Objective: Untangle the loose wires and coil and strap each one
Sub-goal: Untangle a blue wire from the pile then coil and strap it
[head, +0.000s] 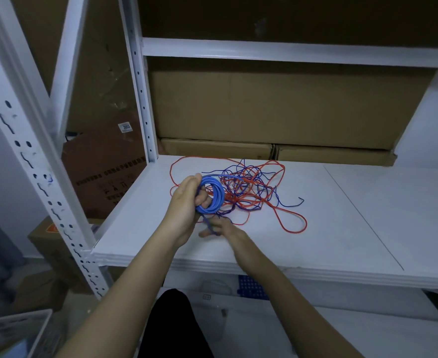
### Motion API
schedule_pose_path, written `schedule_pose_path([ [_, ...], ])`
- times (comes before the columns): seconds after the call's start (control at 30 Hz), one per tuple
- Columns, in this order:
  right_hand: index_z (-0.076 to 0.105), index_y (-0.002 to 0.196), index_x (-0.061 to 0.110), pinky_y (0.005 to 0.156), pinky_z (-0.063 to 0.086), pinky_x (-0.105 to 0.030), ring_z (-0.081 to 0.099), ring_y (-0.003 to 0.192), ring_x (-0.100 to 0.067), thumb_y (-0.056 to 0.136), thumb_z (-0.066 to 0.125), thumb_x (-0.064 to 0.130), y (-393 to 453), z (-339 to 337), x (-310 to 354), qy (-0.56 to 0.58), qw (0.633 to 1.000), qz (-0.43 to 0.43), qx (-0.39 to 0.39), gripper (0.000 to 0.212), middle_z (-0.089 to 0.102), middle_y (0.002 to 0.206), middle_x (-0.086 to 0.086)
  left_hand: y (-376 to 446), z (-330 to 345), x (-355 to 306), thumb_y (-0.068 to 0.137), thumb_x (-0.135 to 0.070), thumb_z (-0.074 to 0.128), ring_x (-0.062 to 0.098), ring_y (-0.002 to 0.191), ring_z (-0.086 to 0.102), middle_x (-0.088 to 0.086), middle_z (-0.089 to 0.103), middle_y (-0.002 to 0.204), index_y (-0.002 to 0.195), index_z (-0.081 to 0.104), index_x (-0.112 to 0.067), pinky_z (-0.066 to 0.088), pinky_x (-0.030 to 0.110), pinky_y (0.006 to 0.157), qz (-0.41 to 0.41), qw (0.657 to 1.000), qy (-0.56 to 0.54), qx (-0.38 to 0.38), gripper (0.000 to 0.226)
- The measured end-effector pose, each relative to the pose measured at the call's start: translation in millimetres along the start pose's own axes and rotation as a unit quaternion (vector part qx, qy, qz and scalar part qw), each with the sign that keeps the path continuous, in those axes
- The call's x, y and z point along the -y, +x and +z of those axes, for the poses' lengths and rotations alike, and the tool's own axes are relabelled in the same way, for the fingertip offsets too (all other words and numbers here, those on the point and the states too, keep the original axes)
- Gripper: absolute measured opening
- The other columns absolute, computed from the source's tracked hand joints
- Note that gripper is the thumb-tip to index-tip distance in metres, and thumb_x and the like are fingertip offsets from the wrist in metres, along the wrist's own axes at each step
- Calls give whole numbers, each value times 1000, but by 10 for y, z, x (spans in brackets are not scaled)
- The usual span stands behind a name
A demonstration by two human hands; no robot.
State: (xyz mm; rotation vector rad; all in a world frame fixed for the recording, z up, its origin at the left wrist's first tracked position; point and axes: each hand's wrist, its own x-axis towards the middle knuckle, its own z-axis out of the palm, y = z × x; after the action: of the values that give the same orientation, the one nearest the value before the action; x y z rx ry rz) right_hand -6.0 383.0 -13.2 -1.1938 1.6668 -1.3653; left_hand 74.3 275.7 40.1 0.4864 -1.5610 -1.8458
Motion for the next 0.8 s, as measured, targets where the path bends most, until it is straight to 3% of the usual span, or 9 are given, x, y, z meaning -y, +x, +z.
schedule_pose_path([
  [0.03, 64, 103, 28, 88, 40, -26, 58, 96, -1, 89, 55, 51, -44, 16, -88, -85, 996, -24, 6, 29, 67, 98, 4, 5, 5, 5, 105, -26, 31, 9, 48, 31, -7, 30, 49, 78, 38, -14, 32, 28, 58, -5, 1000, -13, -2, 30],
  [0.07, 64, 91, 24, 78, 41, -22, 56, 80, 1, 98, 46, 35, -65, -5, -183, -142, 989, -45, -7, 22, 63, 81, 8, 9, 0, 1, 105, -26, 32, 9, 48, 30, -7, 30, 49, 78, 38, -14, 31, 28, 58, -7, 1000, -15, -4, 30],
  [0.13, 61, 78, 24, 67, 38, -16, 50, 68, 2, 100, 42, 21, -107, -145, -264, -190, 980, -37, -41, 29, 56, 71, 12, 11, -39, -24, 104, -24, 33, 10, 49, 29, -6, 30, 49, 75, 35, -15, 29, 28, 57, -8, 1000, 11, 0, 30],
  [0.27, 64, 76, 33, 75, 44, -21, 59, 80, -5, 95, 55, 21, -28, -582, -114, -249, 967, -32, -34, 24, 67, 85, 11, -42, -155, -86, 102, -19, 41, 10, 46, 28, -7, 31, 49, 73, 38, -13, 24, 28, 53, -5, 987, 146, 72, 30],
  [0.33, 66, 76, 35, 69, 46, -19, 58, 70, 0, 92, 60, 22, -26, -776, -9, -267, 963, -28, -28, 22, 68, 77, 16, -65, -187, -129, 100, -22, 45, 9, 46, 29, -8, 34, 51, 75, 45, -13, 24, 26, 51, -1, 967, 236, 96, 27],
  [0.43, 68, 71, 34, 58, 44, -15, 53, 54, 2, 83, 73, 24, 28, -925, 214, -237, 968, -27, -82, 16, 63, 59, 17, -85, -167, -157, 98, -31, 50, 7, 50, 40, -8, 48, 57, 80, 52, -14, 31, 24, 51, 31, 915, 388, 109, 25],
  [0.53, 69, 68, 31, 56, 48, -14, 57, 54, 2, 74, 81, 20, 66, -839, 396, -189, 967, -77, -151, 18, 65, 58, 15, -97, -98, -131, 98, -34, 49, 10, 66, 47, -2, 56, 77, 89, 55, -11, 36, 25, 60, 55, 873, 469, 120, 25],
  [0.67, 68, 73, 21, 63, 53, -18, 65, 63, -4, 75, 78, 7, 50, -606, 450, -93, 972, -119, -180, 18, 68, 67, 7, -90, -50, -70, 99, -33, 47, 20, 74, 50, 11, 60, 86, 92, 54, -5, 37, 30, 65, 44, 882, 458, 105, 29],
  [0.8, 62, 80, 20, 71, 58, -30, 69, 68, -15, 78, 77, 9, 36, -372, 327, 3, 967, -126, -222, 19, 69, 65, 0, -88, -5, 64, 99, -33, 46, 15, 68, 47, 2, 54, 77, 85, 50, -11, 35, 30, 63, 29, 897, 432, 92, 27],
])
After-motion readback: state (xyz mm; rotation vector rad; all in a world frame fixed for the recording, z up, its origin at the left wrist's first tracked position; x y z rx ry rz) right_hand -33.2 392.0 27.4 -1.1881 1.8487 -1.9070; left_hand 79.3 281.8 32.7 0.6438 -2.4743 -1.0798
